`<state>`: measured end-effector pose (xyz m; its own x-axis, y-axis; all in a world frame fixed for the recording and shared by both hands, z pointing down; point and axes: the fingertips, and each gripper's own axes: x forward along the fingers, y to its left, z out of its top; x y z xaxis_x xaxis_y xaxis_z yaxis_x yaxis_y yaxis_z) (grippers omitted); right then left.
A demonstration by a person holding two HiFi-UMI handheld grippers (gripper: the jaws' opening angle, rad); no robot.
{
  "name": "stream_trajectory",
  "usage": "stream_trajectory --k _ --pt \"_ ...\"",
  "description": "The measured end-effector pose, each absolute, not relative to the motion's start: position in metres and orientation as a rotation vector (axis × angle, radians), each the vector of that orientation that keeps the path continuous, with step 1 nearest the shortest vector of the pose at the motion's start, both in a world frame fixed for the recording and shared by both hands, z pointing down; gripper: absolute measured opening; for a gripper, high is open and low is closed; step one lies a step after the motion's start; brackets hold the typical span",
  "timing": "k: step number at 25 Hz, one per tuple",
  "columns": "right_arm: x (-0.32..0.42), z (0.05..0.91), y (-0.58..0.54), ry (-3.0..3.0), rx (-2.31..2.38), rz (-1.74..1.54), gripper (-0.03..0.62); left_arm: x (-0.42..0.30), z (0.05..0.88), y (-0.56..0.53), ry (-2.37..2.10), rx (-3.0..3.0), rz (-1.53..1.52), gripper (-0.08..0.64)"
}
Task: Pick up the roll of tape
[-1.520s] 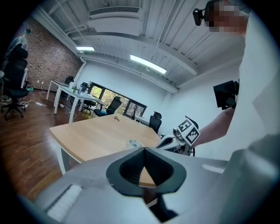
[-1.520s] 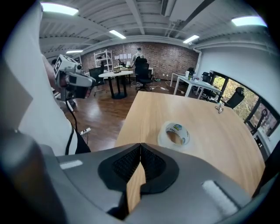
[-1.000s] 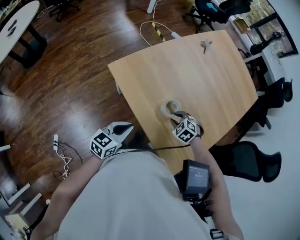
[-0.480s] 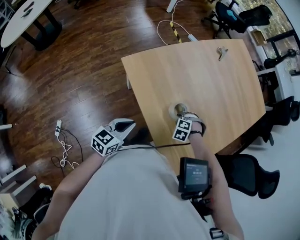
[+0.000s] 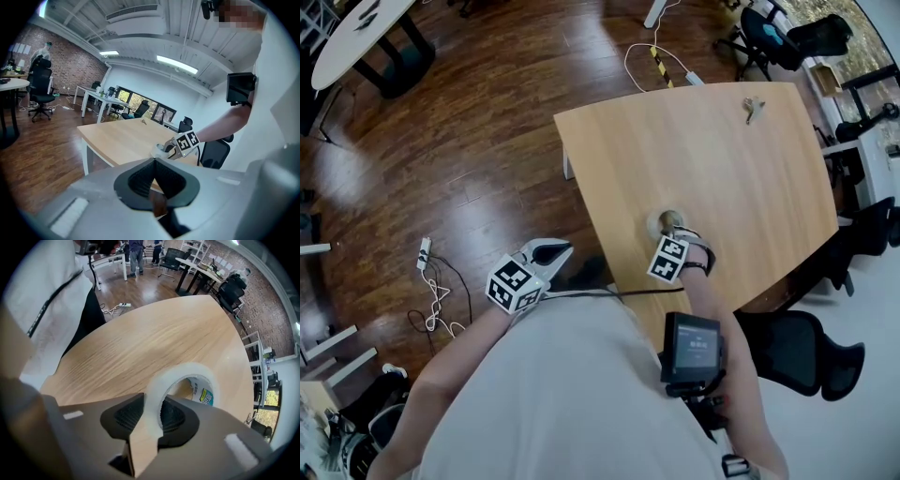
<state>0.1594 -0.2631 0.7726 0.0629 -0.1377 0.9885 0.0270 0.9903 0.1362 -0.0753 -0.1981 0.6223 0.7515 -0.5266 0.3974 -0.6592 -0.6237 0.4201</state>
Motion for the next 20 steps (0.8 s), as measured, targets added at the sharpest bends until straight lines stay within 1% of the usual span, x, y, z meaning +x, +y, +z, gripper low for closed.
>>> stream_trajectory --k 14,20 --pt "0.152 0.725 -0.243 -1.885 0.642 0.445 0.100 -0.063 0.617 -0.206 -0.753 2.492 0.350 0.005" --pt "0.140 0.693 -0.231 -2.074 0.833 0.612 0.100 -0.049 0.606 -0.215 -0.668 2.552 0.352 0.005"
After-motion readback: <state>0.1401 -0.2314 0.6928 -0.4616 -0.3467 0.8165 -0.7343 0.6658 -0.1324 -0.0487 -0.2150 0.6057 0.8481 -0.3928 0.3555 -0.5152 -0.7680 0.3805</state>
